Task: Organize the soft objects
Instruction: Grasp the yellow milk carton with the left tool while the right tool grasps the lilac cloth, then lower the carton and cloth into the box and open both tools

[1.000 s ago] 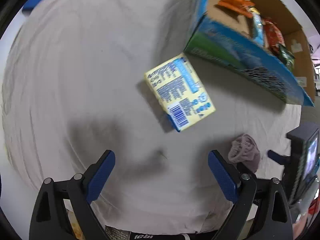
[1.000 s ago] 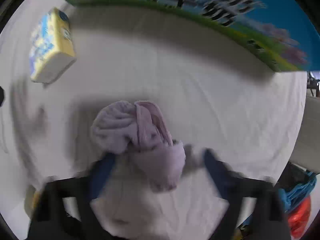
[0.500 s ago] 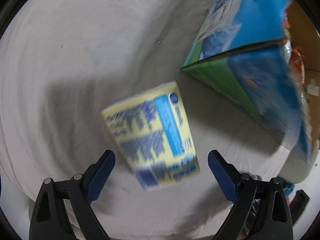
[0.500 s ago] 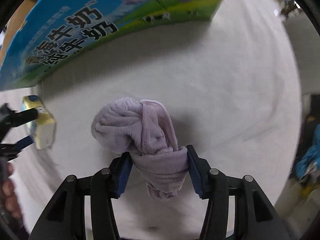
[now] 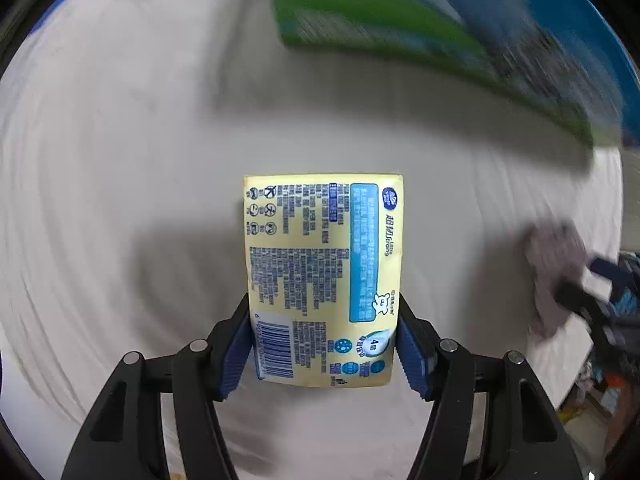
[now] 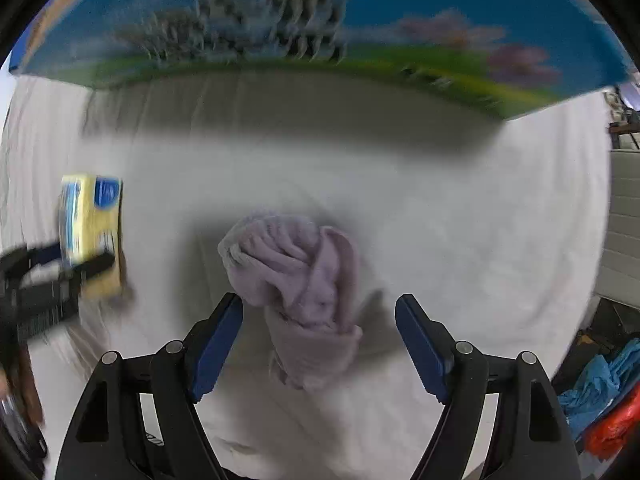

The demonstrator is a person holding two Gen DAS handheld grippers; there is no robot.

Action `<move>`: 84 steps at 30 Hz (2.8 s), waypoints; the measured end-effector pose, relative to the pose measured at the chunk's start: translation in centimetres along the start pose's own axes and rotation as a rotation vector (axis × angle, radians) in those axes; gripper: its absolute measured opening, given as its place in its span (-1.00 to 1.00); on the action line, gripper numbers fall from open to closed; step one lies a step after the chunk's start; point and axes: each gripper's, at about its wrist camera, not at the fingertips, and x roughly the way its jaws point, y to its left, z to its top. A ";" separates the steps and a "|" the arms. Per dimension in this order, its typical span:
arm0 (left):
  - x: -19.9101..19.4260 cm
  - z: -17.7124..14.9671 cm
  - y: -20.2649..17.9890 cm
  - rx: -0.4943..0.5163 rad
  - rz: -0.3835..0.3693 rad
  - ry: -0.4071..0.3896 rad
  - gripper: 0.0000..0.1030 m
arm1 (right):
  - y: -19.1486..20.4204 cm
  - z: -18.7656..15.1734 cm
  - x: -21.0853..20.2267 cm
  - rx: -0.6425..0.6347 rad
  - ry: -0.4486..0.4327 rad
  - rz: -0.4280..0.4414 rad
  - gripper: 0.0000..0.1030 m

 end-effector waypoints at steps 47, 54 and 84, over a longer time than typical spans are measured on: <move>-23.1 1.9 -4.7 0.119 -0.156 -0.395 0.18 | 0.5 -2.0 -22.2 0.080 -0.289 0.200 -0.24; -21.8 10.9 -3.6 0.104 -0.107 -0.319 0.18 | 1.2 5.3 -21.7 0.107 -0.293 0.204 -0.24; -8.3 20.3 -4.3 0.041 -0.099 0.096 0.20 | 1.3 16.9 -6.7 0.118 -0.066 0.103 0.25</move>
